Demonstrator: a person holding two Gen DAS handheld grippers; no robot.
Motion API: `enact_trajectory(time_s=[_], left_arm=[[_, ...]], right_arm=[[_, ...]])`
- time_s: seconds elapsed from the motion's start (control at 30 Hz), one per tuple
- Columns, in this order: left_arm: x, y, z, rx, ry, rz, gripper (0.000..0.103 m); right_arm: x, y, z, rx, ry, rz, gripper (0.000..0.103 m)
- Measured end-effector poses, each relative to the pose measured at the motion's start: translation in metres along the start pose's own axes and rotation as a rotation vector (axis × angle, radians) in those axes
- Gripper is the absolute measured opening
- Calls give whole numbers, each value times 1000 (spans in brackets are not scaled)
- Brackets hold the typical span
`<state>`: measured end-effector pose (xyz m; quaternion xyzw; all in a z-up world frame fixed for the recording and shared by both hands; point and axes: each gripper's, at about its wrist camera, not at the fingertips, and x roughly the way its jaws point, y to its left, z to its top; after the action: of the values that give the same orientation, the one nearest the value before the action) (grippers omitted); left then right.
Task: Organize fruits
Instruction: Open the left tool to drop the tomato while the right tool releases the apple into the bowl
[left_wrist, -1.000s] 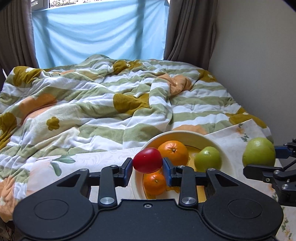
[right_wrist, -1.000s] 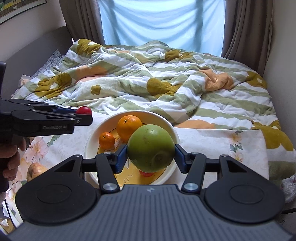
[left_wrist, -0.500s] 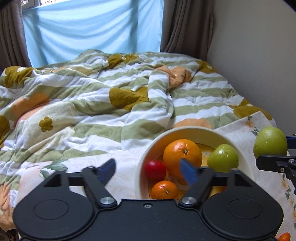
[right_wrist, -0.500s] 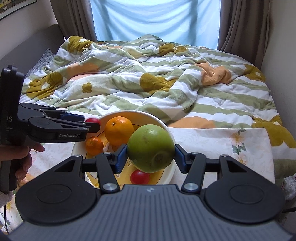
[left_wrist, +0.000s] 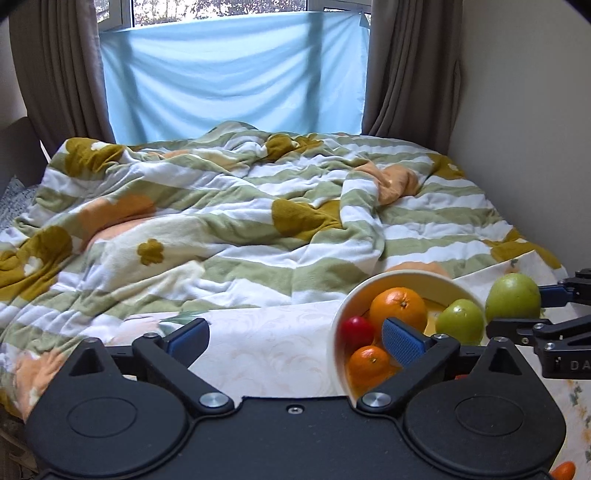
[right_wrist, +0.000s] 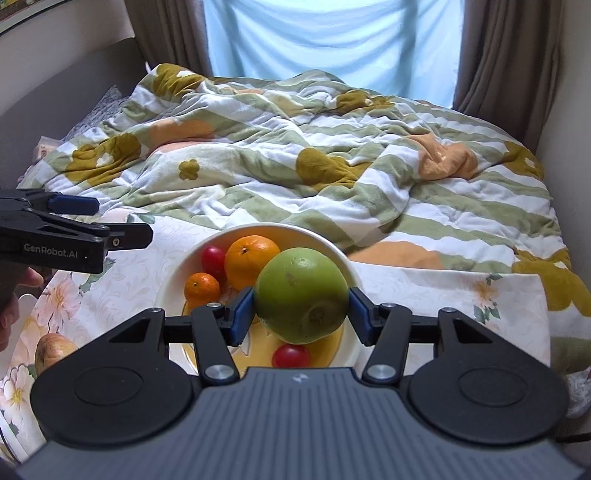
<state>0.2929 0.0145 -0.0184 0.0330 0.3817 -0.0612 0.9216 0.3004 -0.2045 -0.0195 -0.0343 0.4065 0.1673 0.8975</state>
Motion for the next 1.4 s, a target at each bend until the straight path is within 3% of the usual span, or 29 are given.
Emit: enact_trajectory(time_s=[0.37,0.8,0.87,0.93,1.4], left_arm=[[-16,19,-21,-52,18,37,102],[-21,30,-31,-97,35,7,102],[-24,29,-32,-98,32,6,102],[-28,27,-32,-98,27,6,102],[-69,13,-35,-117,-25,23,102]], right_arm=[[44,43,-14,-85,78,94,69],[70,54,-27,-84,134,90,71],[66,53,-26,-76,109,96,80],[58,55,-24,-81,84,86,102],[4,53,-27,-95,-1,53,103]])
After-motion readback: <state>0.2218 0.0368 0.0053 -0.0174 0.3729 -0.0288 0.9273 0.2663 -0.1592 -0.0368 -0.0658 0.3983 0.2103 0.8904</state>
